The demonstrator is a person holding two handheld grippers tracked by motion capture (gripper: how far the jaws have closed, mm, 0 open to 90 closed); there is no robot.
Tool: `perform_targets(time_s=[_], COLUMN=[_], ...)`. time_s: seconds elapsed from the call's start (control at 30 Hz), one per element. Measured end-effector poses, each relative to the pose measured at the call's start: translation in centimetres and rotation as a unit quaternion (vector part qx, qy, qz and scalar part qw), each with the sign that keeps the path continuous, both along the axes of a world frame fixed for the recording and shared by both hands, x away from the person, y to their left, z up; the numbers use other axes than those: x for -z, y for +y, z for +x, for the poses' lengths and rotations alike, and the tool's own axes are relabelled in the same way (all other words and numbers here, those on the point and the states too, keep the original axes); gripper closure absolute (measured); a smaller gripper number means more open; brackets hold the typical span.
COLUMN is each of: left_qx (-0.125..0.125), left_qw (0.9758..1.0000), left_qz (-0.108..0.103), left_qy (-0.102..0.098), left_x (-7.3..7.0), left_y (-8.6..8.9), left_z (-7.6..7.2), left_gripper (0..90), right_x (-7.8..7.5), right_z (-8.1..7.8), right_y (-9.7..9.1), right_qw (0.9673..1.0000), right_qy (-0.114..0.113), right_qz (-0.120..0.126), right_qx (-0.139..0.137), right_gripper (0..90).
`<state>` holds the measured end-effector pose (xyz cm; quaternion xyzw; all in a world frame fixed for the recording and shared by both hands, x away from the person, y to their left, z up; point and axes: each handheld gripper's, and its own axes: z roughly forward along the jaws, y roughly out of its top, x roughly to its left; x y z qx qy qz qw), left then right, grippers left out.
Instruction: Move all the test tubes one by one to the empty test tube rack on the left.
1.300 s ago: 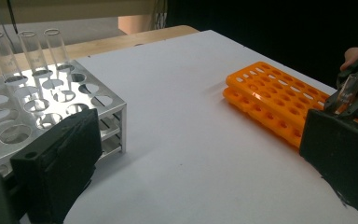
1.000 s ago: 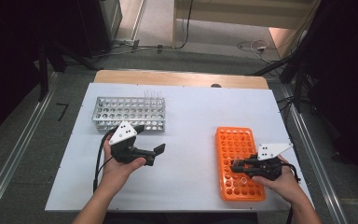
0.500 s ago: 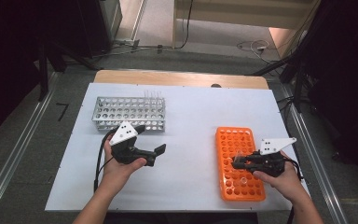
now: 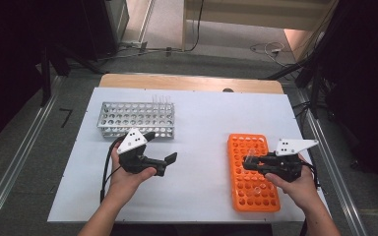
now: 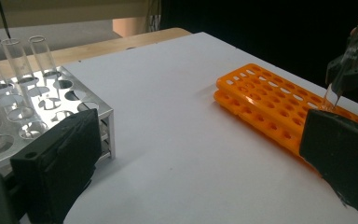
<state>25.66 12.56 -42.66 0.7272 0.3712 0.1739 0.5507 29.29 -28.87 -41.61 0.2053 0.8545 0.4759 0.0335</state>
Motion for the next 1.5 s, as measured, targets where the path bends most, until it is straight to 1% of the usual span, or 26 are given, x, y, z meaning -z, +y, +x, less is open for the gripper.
perform_targets(time_s=[0.1,0.2,0.27,0.43,0.6,0.67,0.77,0.97,1.2,1.4,1.43,1.5], left_qx=[0.003,0.005,0.007,0.012,0.018,0.021,0.025,0.033,0.055,0.080,0.088,0.096], left_qw=[1.0000,1.0000,1.0000,0.9999,0.9998,0.9997,0.9997,0.9994,0.9984,0.9966,0.9958,0.9950], left_qz=[-0.002,-0.001,-0.001,-0.003,-0.005,-0.006,-0.007,-0.008,-0.007,-0.020,-0.026,-0.027], left_qy=[-0.002,-0.002,-0.002,-0.002,-0.004,-0.005,-0.006,-0.005,-0.005,0.001,0.002,0.003], left_x=[-0.1,-0.2,-0.3,-0.4,-0.6,-0.8,-0.9,-1.2,-1.4,-1.6,-1.6,-1.7], left_y=[-0.2,-0.4,-0.6,-1.2,-1.7,-1.9,-2.2,-2.9,-4.1,-5.3,-5.6,-6.0], left_z=[-0.1,-0.1,-0.2,-0.3,-0.5,-0.5,-0.7,-0.8,-1.0,-1.2,-1.3,-1.4], left_gripper=[0.0,0.0,0.0,0.0,0.0,0.0,0.0,0.0,0.0,0.9,2.2,3.7], right_x=[-0.3,-0.4,-0.4,-0.6,-1.2,-1.3,-1.6,-1.6,-1.3,-1.2,-1.2,-1.2], right_z=[0.0,0.0,0.0,-0.3,-0.8,-1.0,-1.3,-1.6,-2.0,-2.3,-2.3,-2.4], right_y=[0.4,0.8,1.1,2.1,3.4,3.9,4.4,5.2,6.1,6.9,7.0,7.2], right_qw=[0.9999,0.9997,0.9996,0.9997,0.9998,0.9998,0.9997,0.9996,0.9996,0.9996,0.9996,0.9995], right_qy=[0.004,0.008,0.006,0.000,-0.012,-0.010,0.002,0.004,0.004,0.001,0.000,0.001], right_qz=[0.010,0.015,0.015,0.021,0.017,0.018,0.022,0.026,0.022,0.016,0.014,0.013], right_qx=[0.012,0.018,0.021,0.011,0.002,-0.001,-0.004,-0.003,-0.015,-0.025,-0.026,-0.029], right_gripper=[73.7,73.7,73.7,73.7,73.7,73.7,73.8,73.8,73.8,73.8,73.7,73.8])
